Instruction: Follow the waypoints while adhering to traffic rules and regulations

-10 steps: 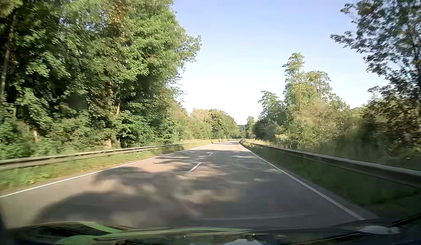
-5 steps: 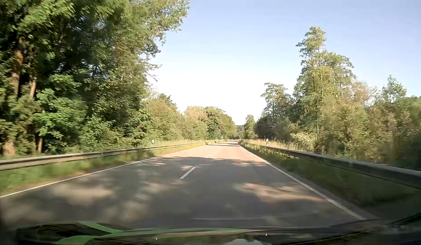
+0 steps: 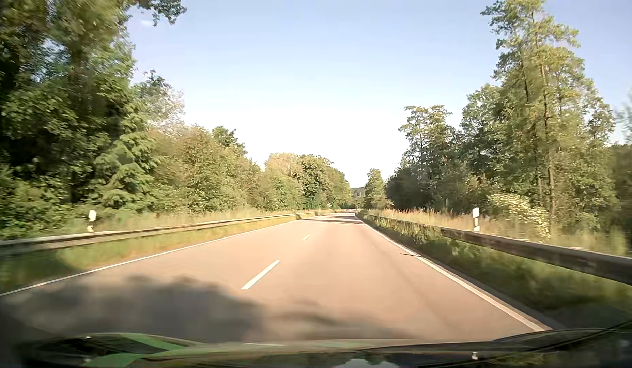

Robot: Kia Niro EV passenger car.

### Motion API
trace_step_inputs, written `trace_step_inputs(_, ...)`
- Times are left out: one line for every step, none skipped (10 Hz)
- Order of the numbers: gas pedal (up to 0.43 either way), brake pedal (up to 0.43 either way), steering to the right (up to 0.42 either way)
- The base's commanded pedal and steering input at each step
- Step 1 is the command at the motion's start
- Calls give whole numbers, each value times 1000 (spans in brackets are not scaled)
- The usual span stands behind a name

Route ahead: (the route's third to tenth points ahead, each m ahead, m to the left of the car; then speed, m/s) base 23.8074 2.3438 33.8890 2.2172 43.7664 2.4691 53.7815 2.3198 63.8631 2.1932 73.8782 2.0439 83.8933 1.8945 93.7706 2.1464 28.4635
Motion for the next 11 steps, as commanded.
trace_step_inputs(268,0,2)
trace_step_inputs(287,0,3)
trace_step_inputs(287,0,2)
trace_step_inputs(287,0,2)
trace_step_inputs(287,0,2)
trace_step_inputs(280,0,1)
trace_step_inputs(280,0,1)
trace_step_inputs(280,0,1)
trace_step_inputs(280,0,2)
trace_step_inputs(287,0,2)
trace_step_inputs(299,0,1)
